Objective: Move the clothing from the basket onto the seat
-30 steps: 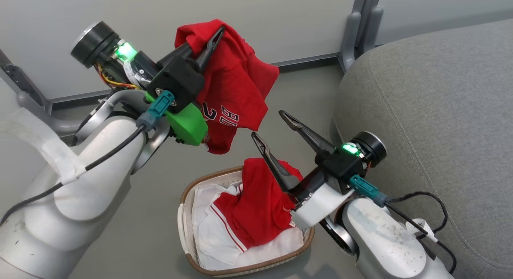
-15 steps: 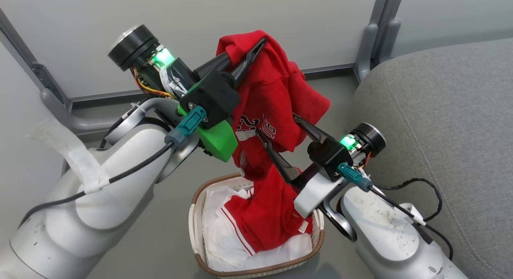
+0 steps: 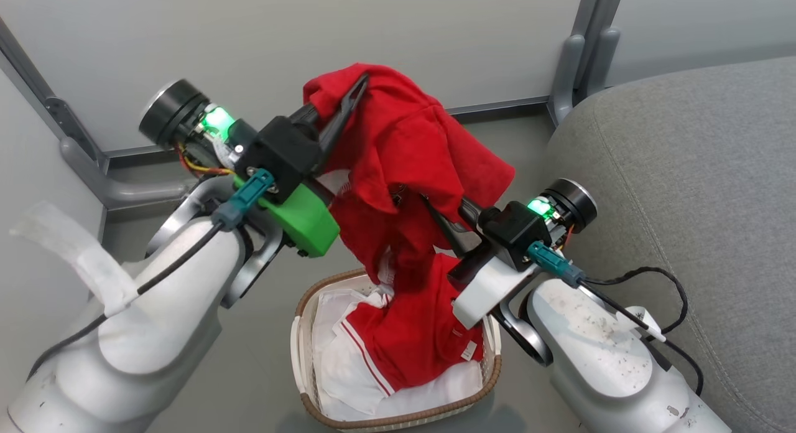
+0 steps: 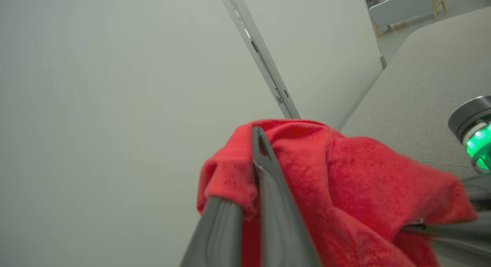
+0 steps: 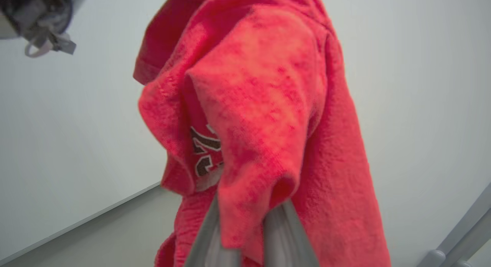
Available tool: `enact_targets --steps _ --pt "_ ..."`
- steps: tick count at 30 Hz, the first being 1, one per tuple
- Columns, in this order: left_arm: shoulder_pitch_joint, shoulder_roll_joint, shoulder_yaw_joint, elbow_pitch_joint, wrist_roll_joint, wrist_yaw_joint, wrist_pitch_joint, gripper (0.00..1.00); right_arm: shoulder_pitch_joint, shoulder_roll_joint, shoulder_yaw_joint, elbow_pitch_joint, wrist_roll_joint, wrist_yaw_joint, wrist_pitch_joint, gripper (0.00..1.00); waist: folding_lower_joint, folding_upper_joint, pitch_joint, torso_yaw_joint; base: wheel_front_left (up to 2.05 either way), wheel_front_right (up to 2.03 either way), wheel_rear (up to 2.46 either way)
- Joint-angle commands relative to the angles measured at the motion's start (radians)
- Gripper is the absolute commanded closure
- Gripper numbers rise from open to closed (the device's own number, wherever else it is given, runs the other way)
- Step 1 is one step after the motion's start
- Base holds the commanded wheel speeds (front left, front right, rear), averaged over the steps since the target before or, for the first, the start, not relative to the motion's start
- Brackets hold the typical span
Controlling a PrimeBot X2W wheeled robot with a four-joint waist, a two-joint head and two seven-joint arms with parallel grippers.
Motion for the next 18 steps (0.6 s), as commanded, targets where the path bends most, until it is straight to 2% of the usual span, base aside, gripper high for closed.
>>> enact_targets --steps 1,6,12,18 --pt "0.029 0.009 0.009 0.009 -0.016 0.014 -0.011 0.0 0.014 -0.004 -0.006 -0.007 0.006 -0.001 -0.002 1.0 0.0001 0.0 0.0 -0.003 0.0 0.0 0.0" --pt "0.136 0.007 0.042 0.055 -0.074 0.052 -0.086 0.0 0.027 -0.004 -0.037 -0.037 0.004 -0.001 -0.002 1.0 0.0001 0.0 0.0 -0.008 0.0 0.0 0.0" --pt "0.294 -0.03 0.074 0.112 -0.155 0.097 -0.185 0.0 0.054 -0.004 -0.086 -0.05 -0.019 -0.001 -0.002 1.0 0.0001 0.0 -0.002 -0.005 0.0 0.0 0.0" --pt "0.415 -0.068 0.091 0.15 -0.193 0.116 -0.233 0.0 0.092 -0.004 -0.139 -0.048 -0.046 -0.001 -0.002 1.0 0.0001 0.0 -0.003 0.003 0.0 0.0 0.0"
